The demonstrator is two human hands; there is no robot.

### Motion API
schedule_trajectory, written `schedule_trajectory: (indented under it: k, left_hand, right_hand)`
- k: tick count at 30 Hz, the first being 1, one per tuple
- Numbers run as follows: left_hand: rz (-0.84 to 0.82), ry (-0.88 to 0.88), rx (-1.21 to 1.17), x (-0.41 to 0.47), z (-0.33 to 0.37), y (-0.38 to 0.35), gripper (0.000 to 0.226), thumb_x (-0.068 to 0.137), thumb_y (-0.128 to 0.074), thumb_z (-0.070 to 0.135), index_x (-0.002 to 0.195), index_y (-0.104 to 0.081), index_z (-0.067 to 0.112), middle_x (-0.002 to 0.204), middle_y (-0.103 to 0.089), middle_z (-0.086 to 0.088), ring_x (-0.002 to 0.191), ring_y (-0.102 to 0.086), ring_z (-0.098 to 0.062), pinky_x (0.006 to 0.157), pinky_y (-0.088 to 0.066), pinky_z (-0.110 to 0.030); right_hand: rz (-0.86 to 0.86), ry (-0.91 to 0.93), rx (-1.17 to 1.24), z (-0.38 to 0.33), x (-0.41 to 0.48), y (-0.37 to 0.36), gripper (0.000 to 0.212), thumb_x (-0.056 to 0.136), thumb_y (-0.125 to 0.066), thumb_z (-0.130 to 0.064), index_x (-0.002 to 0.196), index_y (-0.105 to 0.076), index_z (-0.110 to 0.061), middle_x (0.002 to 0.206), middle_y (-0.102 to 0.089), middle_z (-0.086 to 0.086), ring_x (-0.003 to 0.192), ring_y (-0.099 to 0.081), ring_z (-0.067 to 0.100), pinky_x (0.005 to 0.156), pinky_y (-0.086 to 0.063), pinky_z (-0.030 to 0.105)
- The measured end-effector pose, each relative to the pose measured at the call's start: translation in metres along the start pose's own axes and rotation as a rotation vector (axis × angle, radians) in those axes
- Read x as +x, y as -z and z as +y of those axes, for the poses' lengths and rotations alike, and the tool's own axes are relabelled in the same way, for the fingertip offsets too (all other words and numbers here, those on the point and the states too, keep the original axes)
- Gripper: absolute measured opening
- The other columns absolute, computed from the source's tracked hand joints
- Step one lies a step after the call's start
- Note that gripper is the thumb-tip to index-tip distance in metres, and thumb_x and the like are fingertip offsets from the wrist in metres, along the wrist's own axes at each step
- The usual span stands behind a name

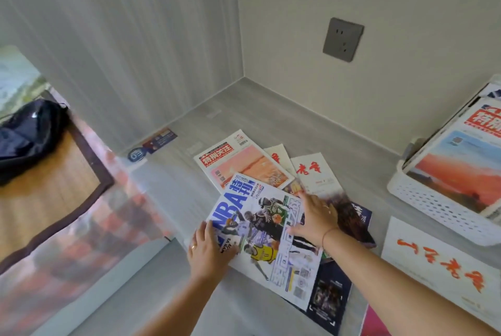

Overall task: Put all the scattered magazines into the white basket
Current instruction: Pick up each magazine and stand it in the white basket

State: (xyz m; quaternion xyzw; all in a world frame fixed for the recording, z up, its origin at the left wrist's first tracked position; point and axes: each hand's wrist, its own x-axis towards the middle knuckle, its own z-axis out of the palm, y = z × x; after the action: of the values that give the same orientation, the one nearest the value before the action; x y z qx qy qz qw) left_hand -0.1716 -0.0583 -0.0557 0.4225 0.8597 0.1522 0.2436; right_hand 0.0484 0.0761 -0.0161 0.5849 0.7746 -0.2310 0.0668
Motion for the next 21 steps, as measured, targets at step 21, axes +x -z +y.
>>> schedule_trajectory:
  k: [21]
  left_hand:
    - [-0.089,0.014,-0.509,0.01,0.053,-0.007,0.088,0.072,-0.078,0.032,0.141,-0.022,0.032,0.15,-0.032,-0.009,0.133,-0.041,-0.025,0.103,-0.041,-0.052]
  right_hand:
    - [-0.018,-0.053,1.122,0.063,-0.063,0.019,0.021,0.091,-0.055,-0.011,0.106,-0.068,-0.02,0.093,-0.075,0.001,0.08,-0.072,0.014,0.066,-0.057,0.023]
